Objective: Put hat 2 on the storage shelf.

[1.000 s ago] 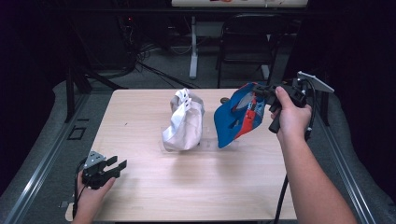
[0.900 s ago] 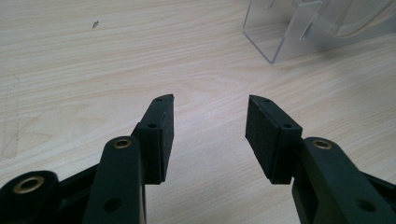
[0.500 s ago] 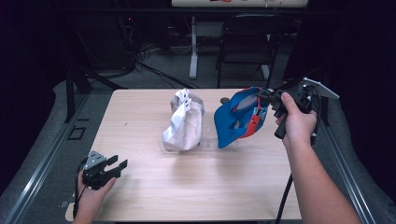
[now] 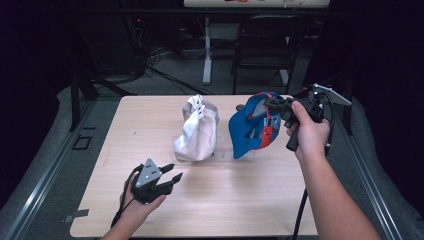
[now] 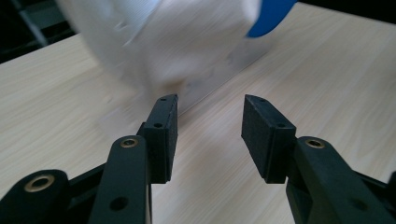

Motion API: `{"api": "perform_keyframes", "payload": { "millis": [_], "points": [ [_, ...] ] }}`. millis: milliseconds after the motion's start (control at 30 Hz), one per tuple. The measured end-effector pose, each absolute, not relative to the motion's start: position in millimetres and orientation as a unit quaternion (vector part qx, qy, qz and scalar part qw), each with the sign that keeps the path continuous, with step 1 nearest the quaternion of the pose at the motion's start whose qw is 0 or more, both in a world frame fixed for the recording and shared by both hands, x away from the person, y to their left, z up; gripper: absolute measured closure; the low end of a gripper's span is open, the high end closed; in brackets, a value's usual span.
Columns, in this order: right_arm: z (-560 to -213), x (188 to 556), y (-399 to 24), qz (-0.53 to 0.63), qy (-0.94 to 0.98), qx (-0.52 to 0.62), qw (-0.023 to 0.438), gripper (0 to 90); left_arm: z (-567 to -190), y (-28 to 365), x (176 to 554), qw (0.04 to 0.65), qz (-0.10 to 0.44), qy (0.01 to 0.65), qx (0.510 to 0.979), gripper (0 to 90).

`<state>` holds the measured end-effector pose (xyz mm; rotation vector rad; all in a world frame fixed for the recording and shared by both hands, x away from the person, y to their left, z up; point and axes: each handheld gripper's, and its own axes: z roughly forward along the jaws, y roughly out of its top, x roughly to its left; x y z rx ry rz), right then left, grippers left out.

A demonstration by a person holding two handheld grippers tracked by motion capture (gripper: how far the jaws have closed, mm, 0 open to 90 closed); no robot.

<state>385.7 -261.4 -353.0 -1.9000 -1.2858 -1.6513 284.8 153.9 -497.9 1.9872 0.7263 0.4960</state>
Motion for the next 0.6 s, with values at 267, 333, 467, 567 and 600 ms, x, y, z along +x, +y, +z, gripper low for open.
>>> {"api": "perform_keyframes", "payload": {
  "millis": [267,333,467,567,600],
  "points": [
    [-353,385,-256,-0.58,-0.452,-0.659,0.159,78.6,-495,90,298,0.475,0.189,0.267,0.817,56.3],
    [-353,385,-256,-0.58,-0.452,-0.658,0.159,78.5,-496,84,300,0.474,0.188,0.265,0.818,56.3],
    [-354,386,-253,-0.581,-0.453,-0.658,0.156,78.5,-501,61,309,0.474,0.183,0.267,0.819,55.8],
    [-354,387,-252,-0.578,-0.458,-0.657,0.158,78.5,-507,35,317,0.469,0.193,0.27,0.818,55.3],
    [-354,387,-252,-0.578,-0.459,-0.655,0.16,78.5,-508,29,319,0.47,0.192,0.27,0.818,55.3]
  ]
}}
